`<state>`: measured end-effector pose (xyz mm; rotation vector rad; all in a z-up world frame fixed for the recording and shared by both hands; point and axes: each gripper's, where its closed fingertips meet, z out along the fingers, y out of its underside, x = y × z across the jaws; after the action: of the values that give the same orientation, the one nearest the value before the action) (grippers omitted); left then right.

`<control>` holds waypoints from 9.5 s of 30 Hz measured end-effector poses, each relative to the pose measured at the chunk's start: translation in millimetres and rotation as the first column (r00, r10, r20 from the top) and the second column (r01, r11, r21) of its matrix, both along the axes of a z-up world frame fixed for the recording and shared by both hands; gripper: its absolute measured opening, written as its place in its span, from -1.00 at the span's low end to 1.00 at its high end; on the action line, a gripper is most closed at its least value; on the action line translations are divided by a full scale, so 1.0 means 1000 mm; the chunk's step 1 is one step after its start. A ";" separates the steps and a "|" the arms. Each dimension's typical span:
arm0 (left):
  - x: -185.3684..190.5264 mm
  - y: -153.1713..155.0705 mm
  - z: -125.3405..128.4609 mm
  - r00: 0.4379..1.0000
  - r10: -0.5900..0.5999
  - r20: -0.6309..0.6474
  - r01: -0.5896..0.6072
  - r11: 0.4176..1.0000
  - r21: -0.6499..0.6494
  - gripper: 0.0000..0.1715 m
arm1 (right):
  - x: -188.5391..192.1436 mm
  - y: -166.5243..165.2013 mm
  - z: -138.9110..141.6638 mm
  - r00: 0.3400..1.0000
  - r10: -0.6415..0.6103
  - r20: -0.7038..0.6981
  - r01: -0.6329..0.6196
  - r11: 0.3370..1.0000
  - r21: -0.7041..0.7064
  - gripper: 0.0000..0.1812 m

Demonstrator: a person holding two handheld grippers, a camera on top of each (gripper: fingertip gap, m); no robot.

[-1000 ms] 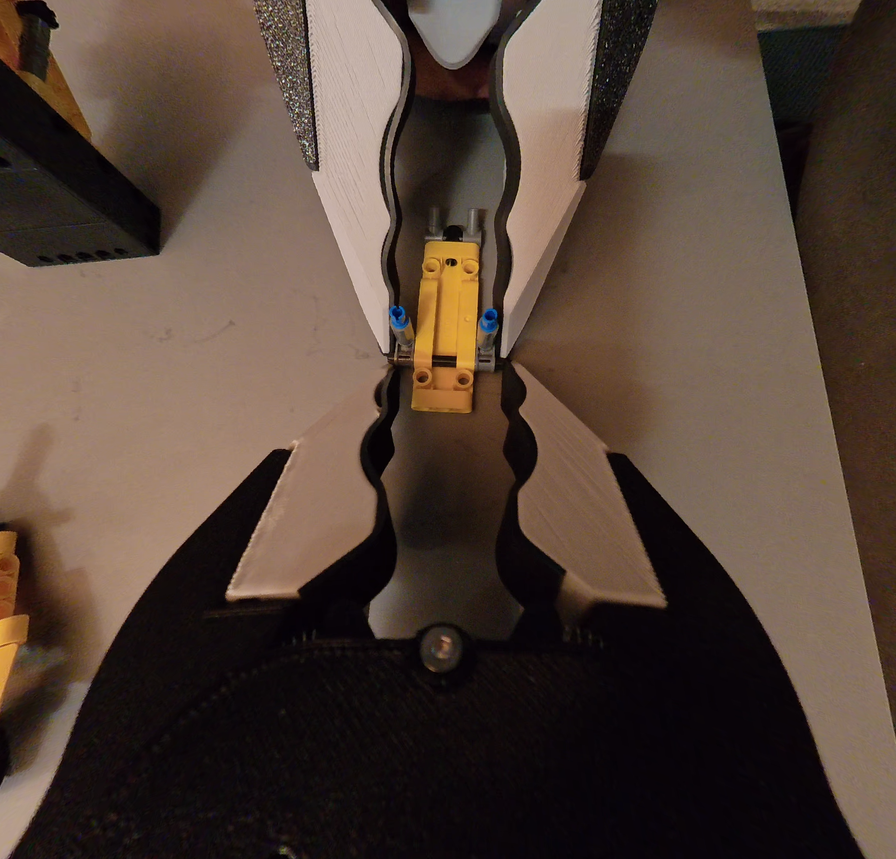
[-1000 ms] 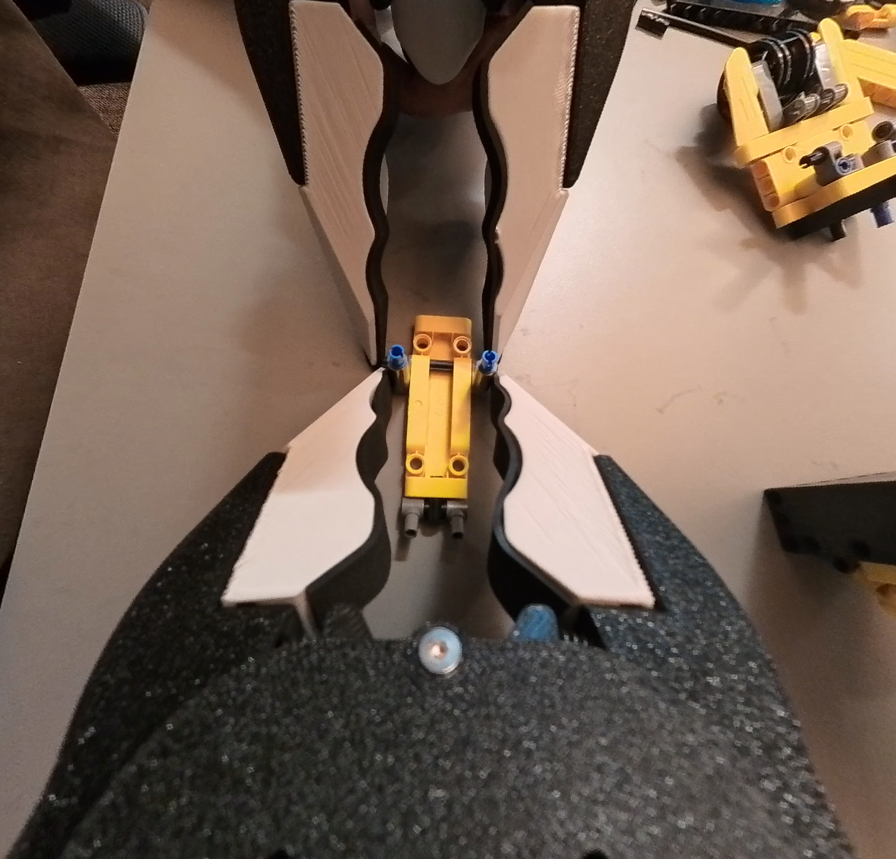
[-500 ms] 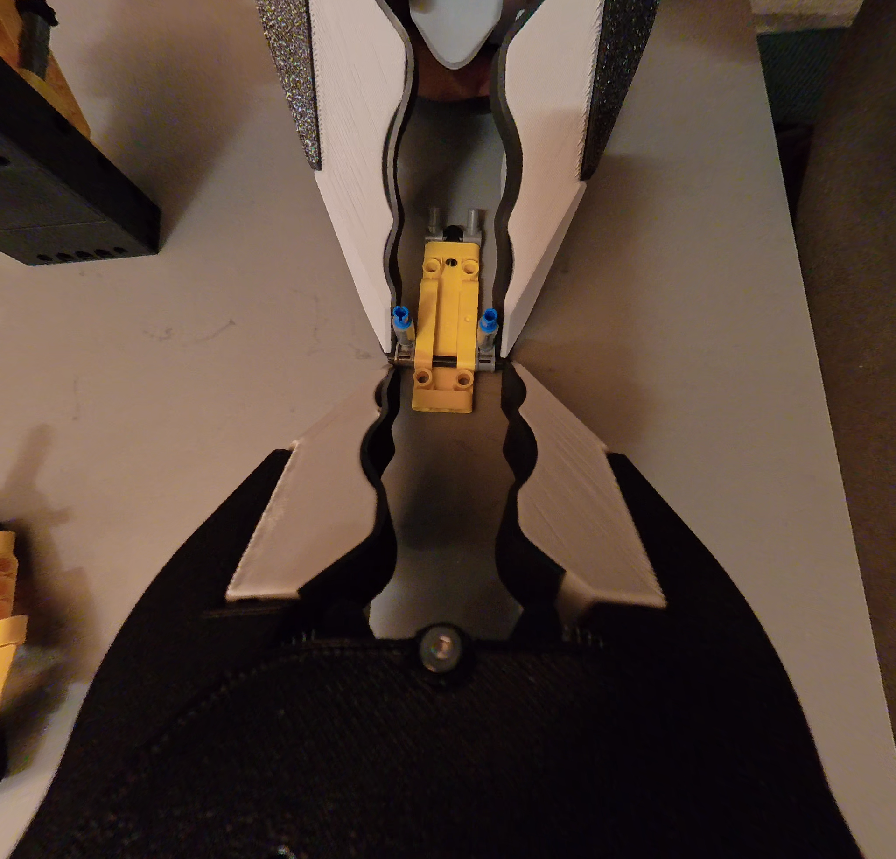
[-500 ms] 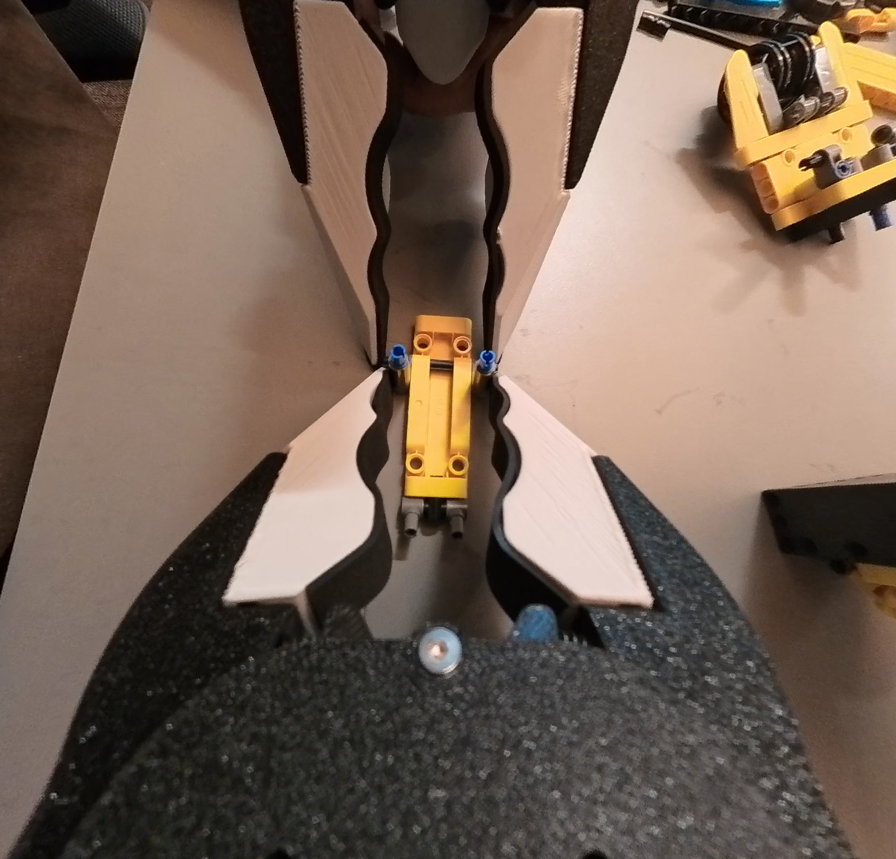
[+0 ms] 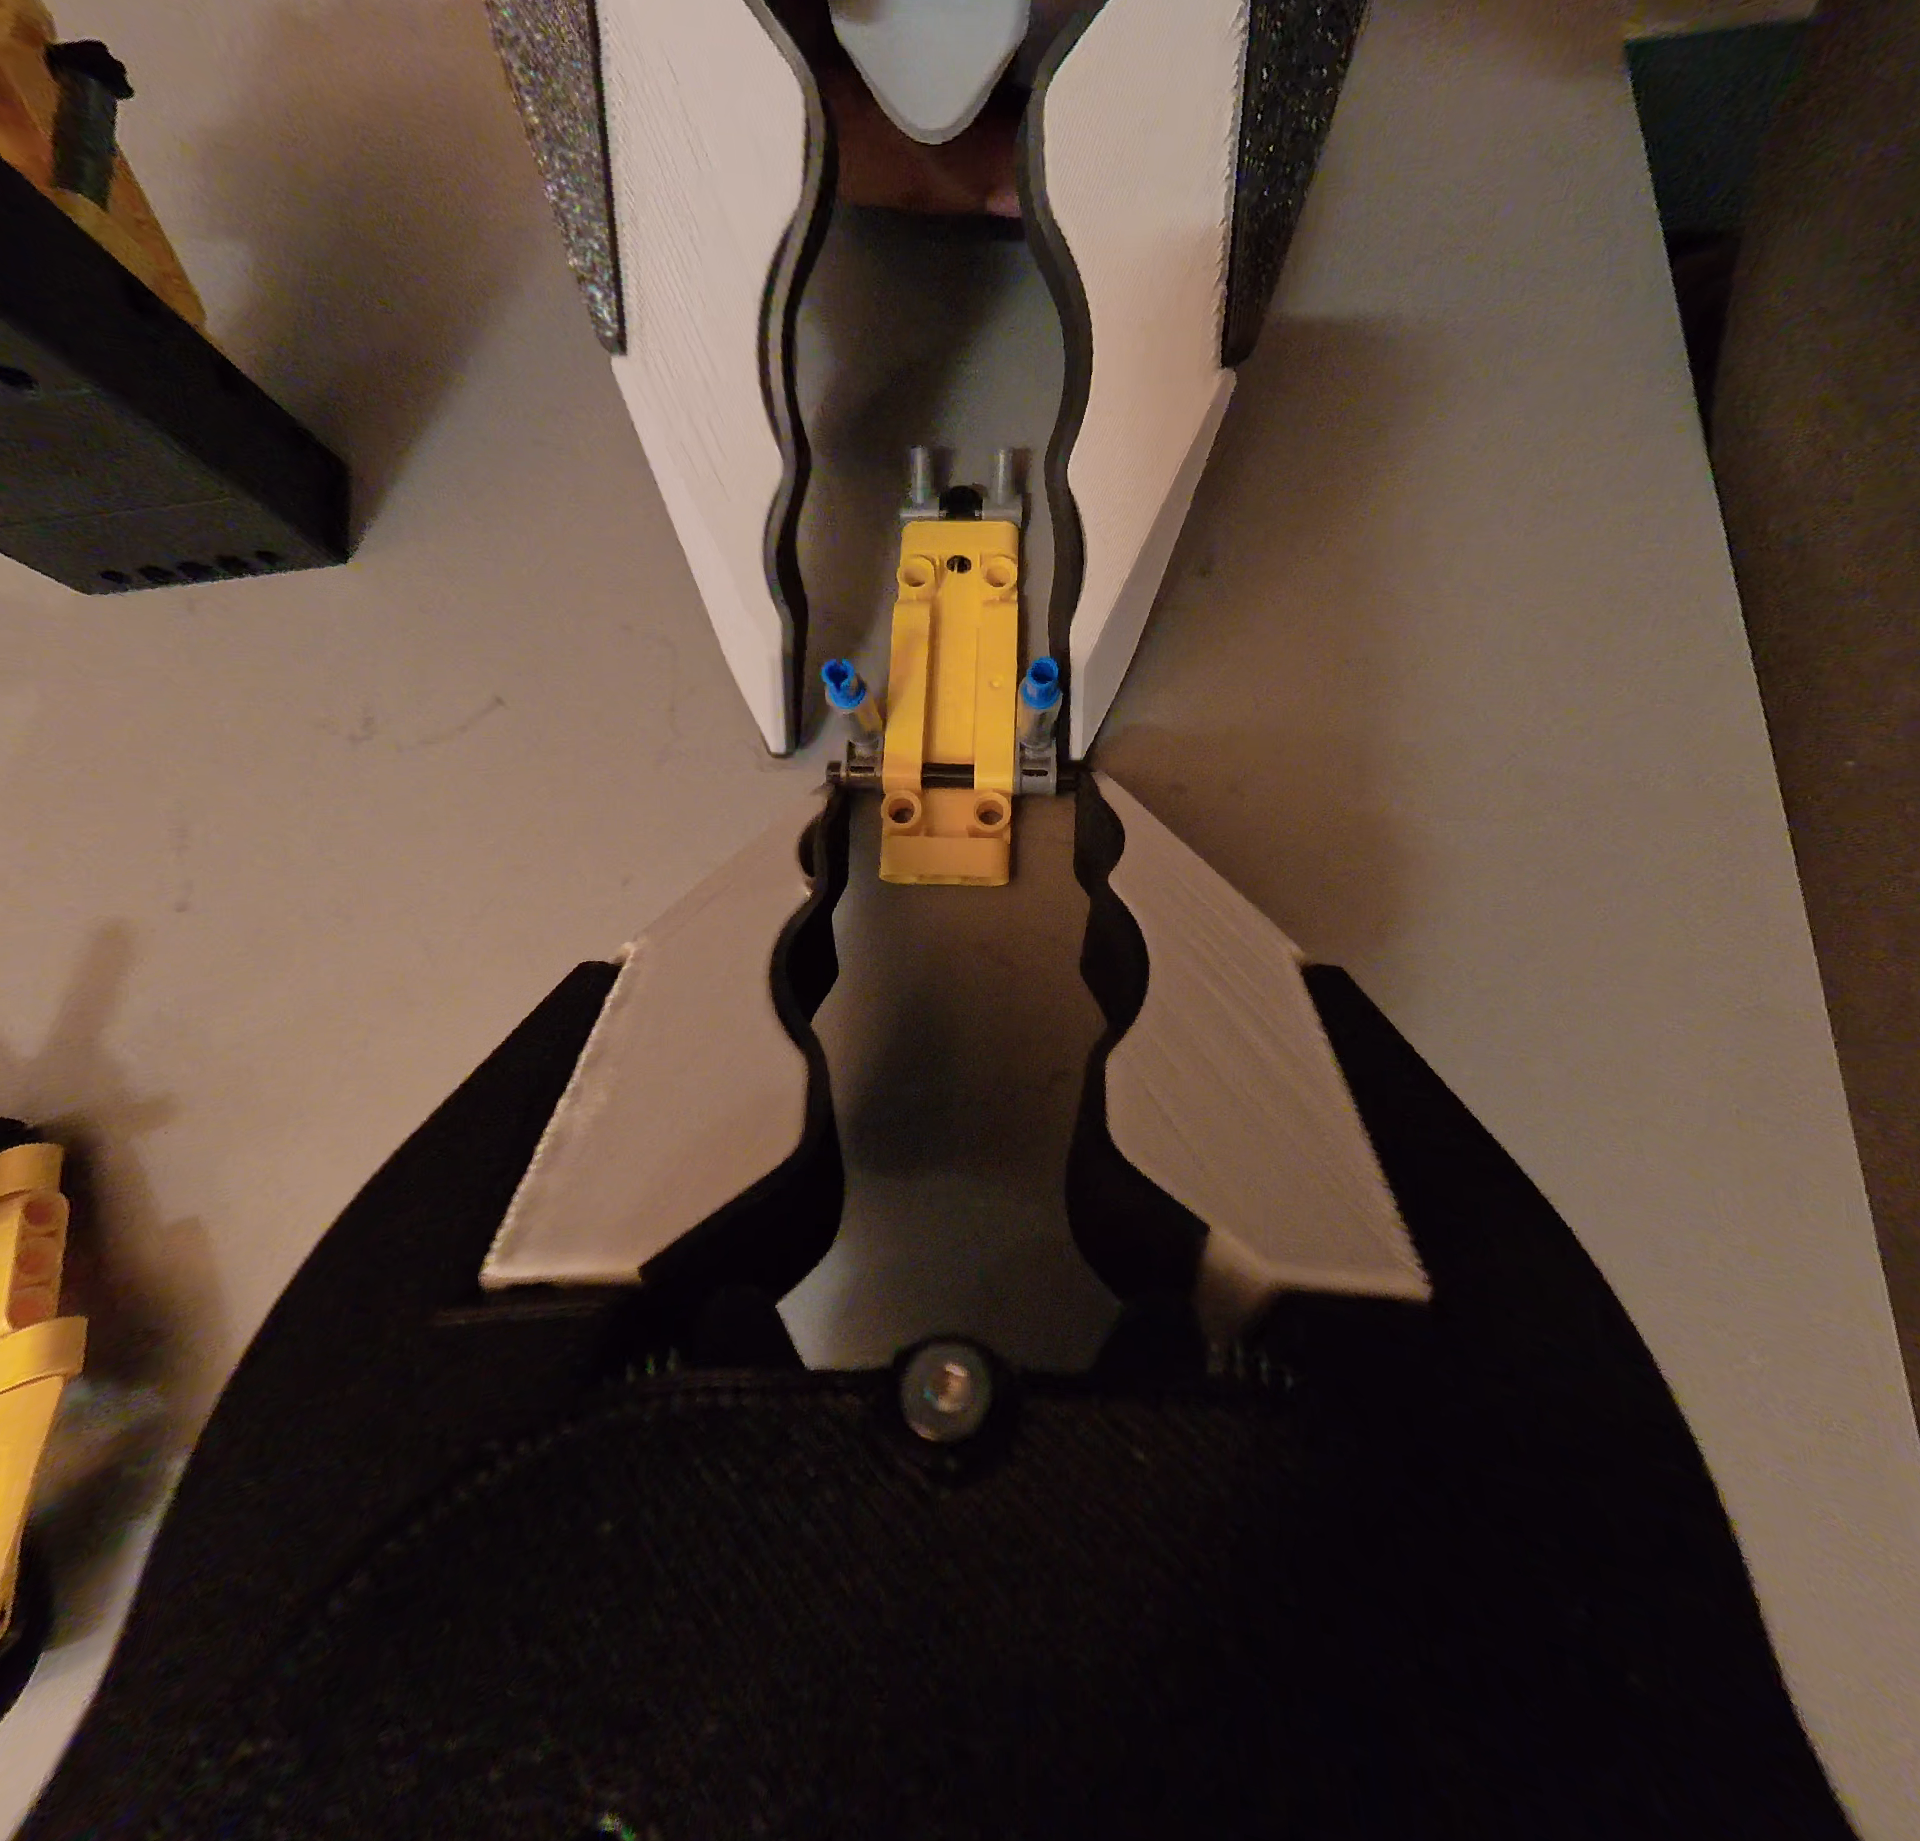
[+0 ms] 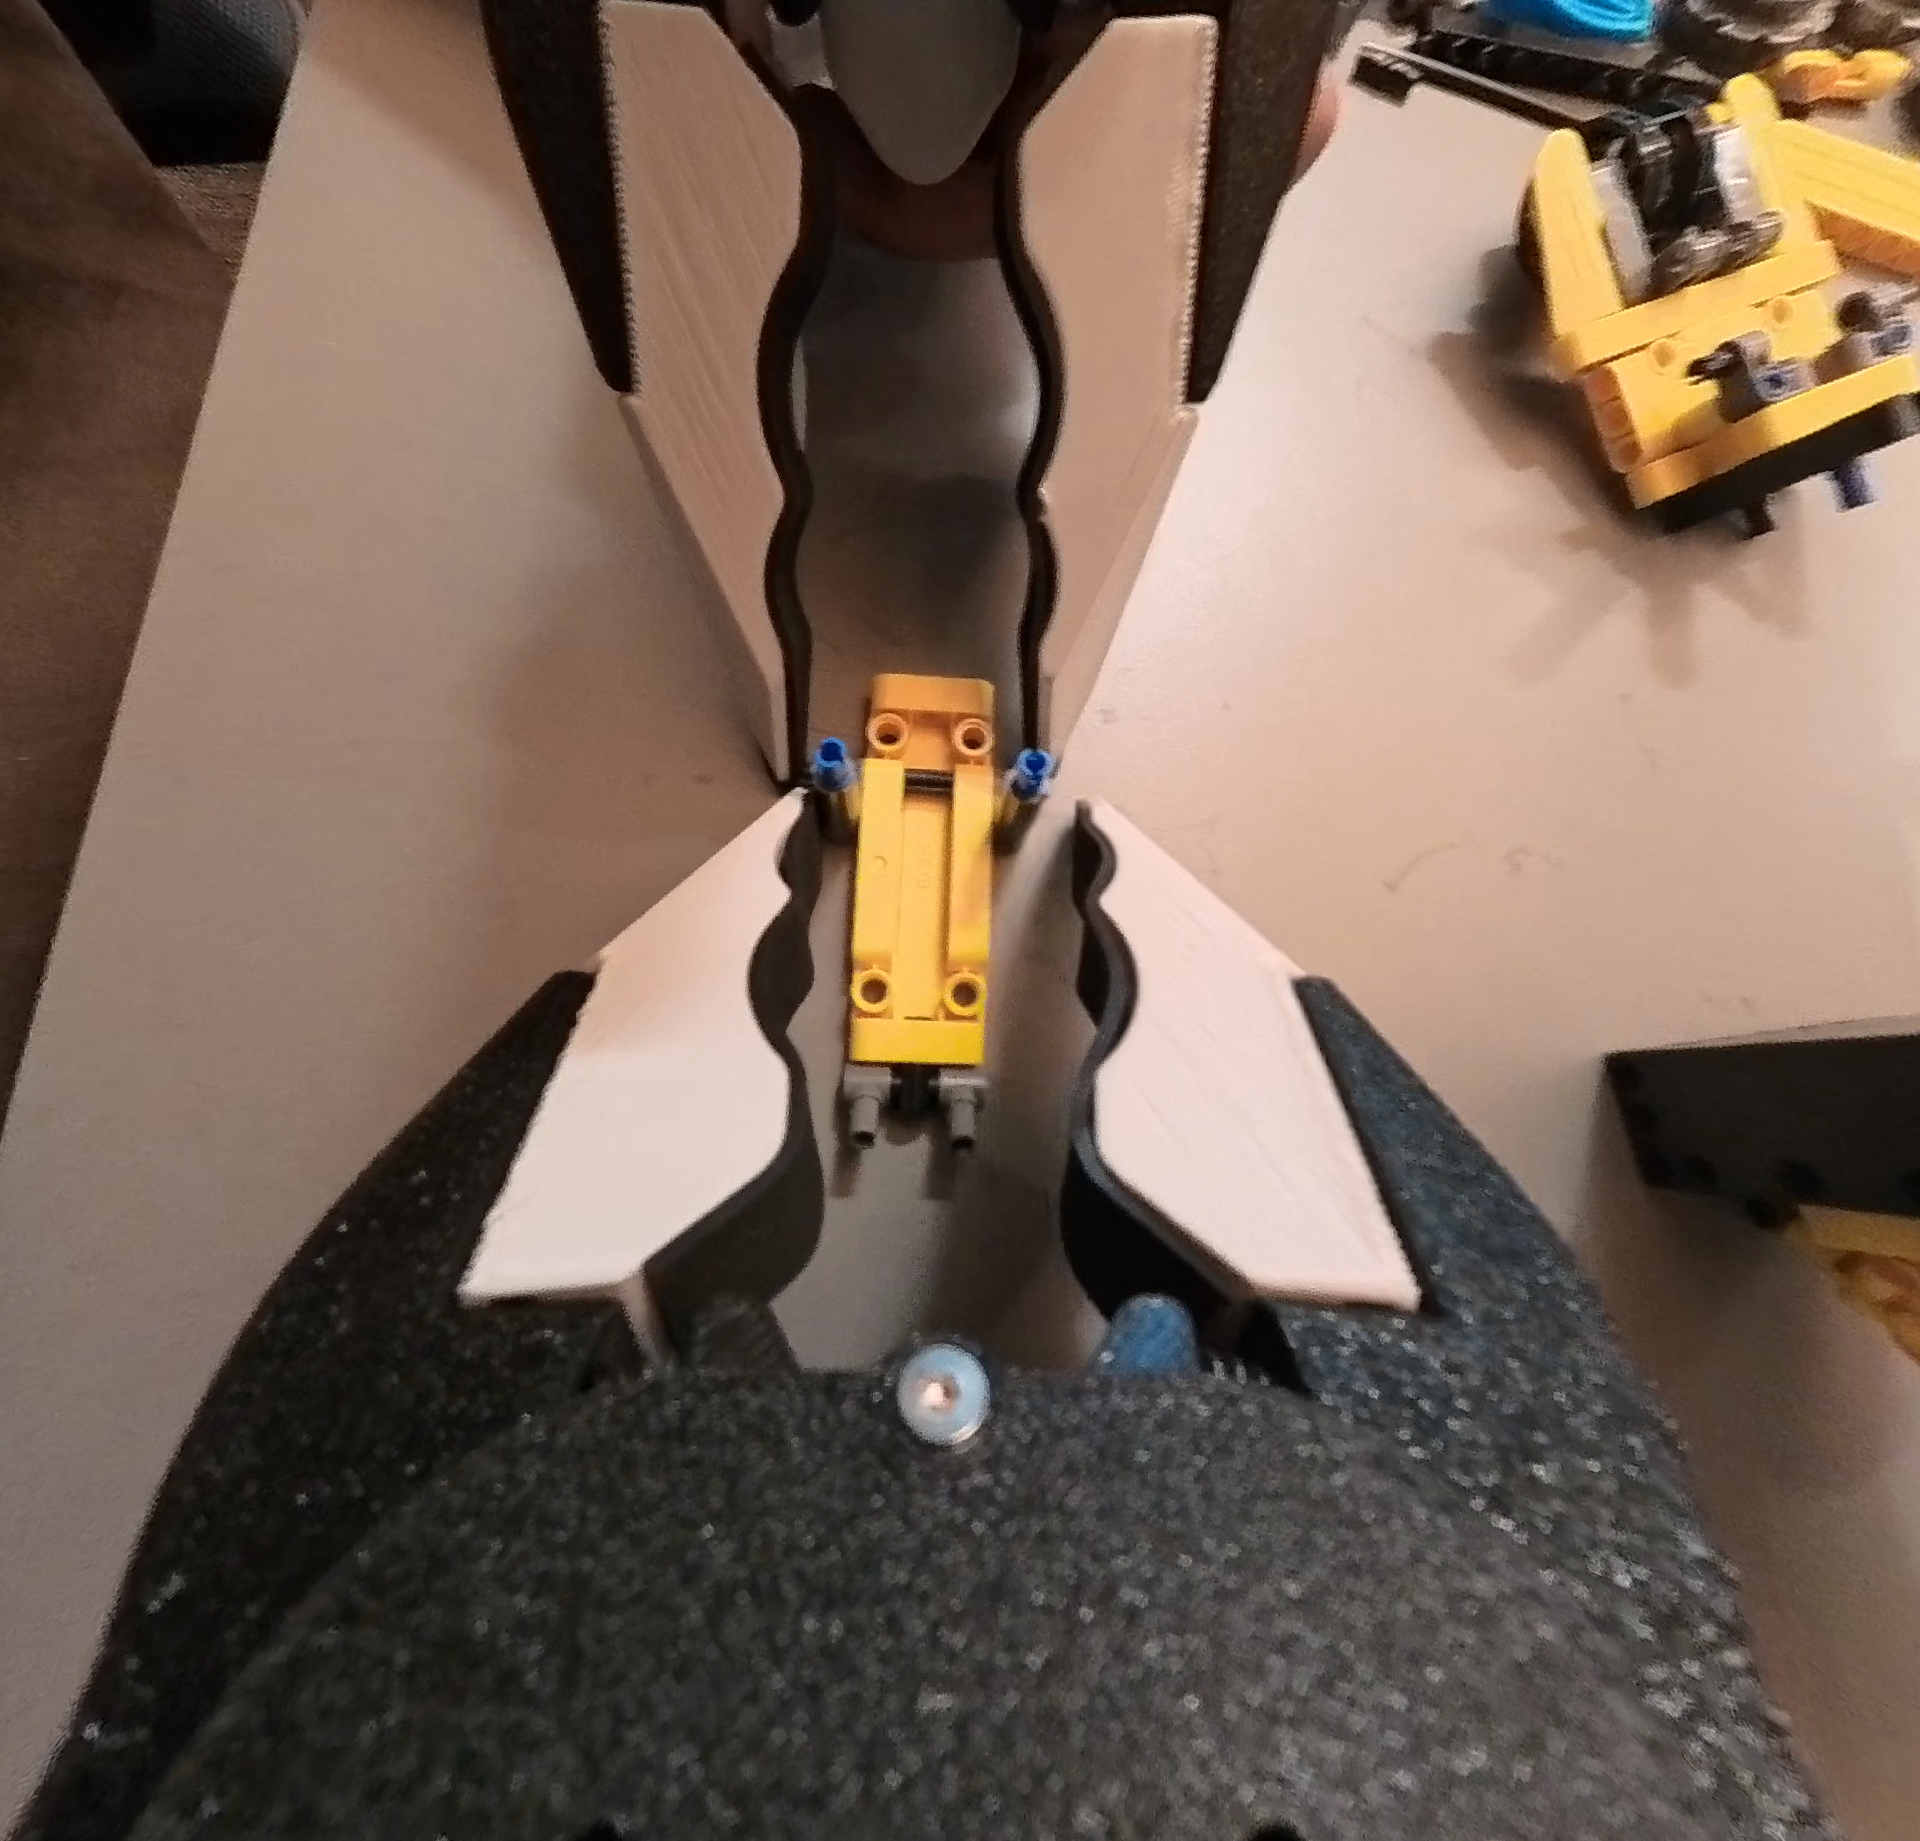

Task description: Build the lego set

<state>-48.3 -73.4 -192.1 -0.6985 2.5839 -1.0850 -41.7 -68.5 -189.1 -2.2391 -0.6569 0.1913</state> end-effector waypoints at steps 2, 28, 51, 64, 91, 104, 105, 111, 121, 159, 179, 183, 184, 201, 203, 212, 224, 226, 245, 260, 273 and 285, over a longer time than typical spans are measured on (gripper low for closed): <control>0.000 0.000 0.000 1.000 -0.001 0.004 0.001 1.000 0.002 -0.53 | 0.002 -0.001 0.000 1.000 -0.005 0.004 0.005 1.000 0.002 -0.42; -0.002 0.013 -0.001 1.000 0.017 -0.024 -0.017 1.000 -0.008 -0.42 | 0.012 -0.008 0.031 0.995 -0.007 -0.098 0.015 0.996 0.087 -0.38; -0.002 0.014 -0.001 0.999 0.016 -0.030 -0.016 1.000 -0.008 -0.41 | 0.035 0.013 0.048 0.920 -0.152 -0.361 0.211 0.969 0.131 -0.43; -0.002 0.014 -0.001 0.999 0.016 -0.030 -0.016 1.000 -0.007 -0.41 | 0.031 0.016 0.043 0.909 -0.159 -0.385 0.208 0.974 0.089 -0.44; -0.002 0.014 -0.001 0.999 0.016 -0.030 -0.016 1.000 -0.007 -0.41 | 0.031 0.017 0.043 0.916 -0.165 -0.366 0.213 0.973 0.094 -0.45; -0.003 0.014 -0.001 1.000 0.002 -0.013 -0.002 1.000 0.000 -0.46 | 0.029 0.013 0.054 0.907 -0.119 -0.404 0.192 0.971 0.144 -0.45; -0.004 0.014 0.000 1.000 -0.012 0.003 0.012 1.000 0.004 -0.60 | 0.031 0.012 0.056 0.901 -0.114 -0.420 0.193 0.970 0.150 -0.45; -0.003 0.015 0.001 0.999 -0.023 0.026 0.023 1.000 0.011 -0.75 | 0.029 0.001 0.041 0.930 -0.085 -0.357 0.121 0.989 0.081 -0.46; 0.007 0.023 0.011 0.989 -0.002 0.149 0.001 1.000 0.007 -0.75 | 0.015 -0.007 0.020 0.956 -0.049 -0.288 0.046 0.999 -0.018 -0.48; 0.023 0.017 0.072 0.966 0.164 0.200 -0.075 0.918 -0.390 -0.24 | 0.027 0.010 0.044 0.944 -0.130 -0.303 0.177 0.975 0.132 -0.73; 0.049 0.020 0.085 0.896 0.351 0.271 -0.205 0.870 -0.448 -0.59 | 0.048 0.028 0.071 0.855 -0.307 -0.419 0.432 0.867 0.246 -0.73; 0.049 0.025 0.091 0.898 0.369 0.240 -0.206 0.834 -0.512 -0.59 | 0.046 0.028 0.069 0.867 -0.301 -0.397 0.417 0.875 0.246 -0.73; 0.049 0.026 0.092 0.900 0.369 0.232 -0.206 0.829 -0.519 -0.57 | 0.046 0.028 0.069 0.869 -0.303 -0.392 0.417 0.874 0.248 -0.73; 0.040 0.018 0.092 0.950 0.282 0.135 -0.156 0.802 -0.576 -0.61 | 0.034 0.028 0.076 0.886 -0.241 -0.397 0.372 0.880 0.295 -0.73; 0.039 0.019 0.095 0.956 0.275 0.106 -0.156 0.778 -0.608 -0.61 | 0.034 0.027 0.079 0.870 -0.220 -0.441 0.370 0.883 0.288 -0.73; 0.037 0.020 0.101 0.970 0.239 0.035 -0.150 0.707 -0.691 -0.64 | 0.031 0.023 0.085 0.839 -0.165 -0.519 0.350 0.894 0.281 -0.72; 0.031 0.015 0.106 0.981 0.192 0.040 -0.106 0.690 -0.716 -0.65 | 0.031 0.022 0.085 0.840 -0.164 -0.517 0.348 0.894 0.283 -0.91; 0.030 0.014 0.105 0.981 0.188 0.039 -0.104 0.692 -0.715 -0.61 | 0.032 0.022 0.087 0.836 -0.167 -0.523 0.359 0.887 0.291 -0.92; 0.032 0.016 0.116 0.982 0.190 0.004 -0.114 0.604 -0.789 -0.53 | 0.040 0.021 0.091 0.788 -0.162 -0.594 0.385 0.882 0.270 -0.67; 0.034 0.013 0.112 0.951 0.266 0.157 -0.085 0.714 -0.695 -0.32 | 0.032 0.017 0.101 0.551 -0.069 -0.831 0.347 0.925 0.153 -0.93; 0.038 0.027 0.118 0.652 0.305 0.694 -0.150 0.949 -0.276 -0.83 | 0.031 0.016 0.093 0.520 -0.094 -0.849 0.310 0.947 0.085 -0.93; 0.037 0.024 0.108 0.704 0.269 0.658 -0.138 0.960 -0.245 -0.95 | 0.026 0.013 0.082 0.554 -0.121 -0.824 0.265 0.964 0.036 -0.93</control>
<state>-11.6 -49.7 -83.9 -0.4729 1.7432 -1.2186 -15.4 -55.1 -106.6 -1.7528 0.1020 0.9698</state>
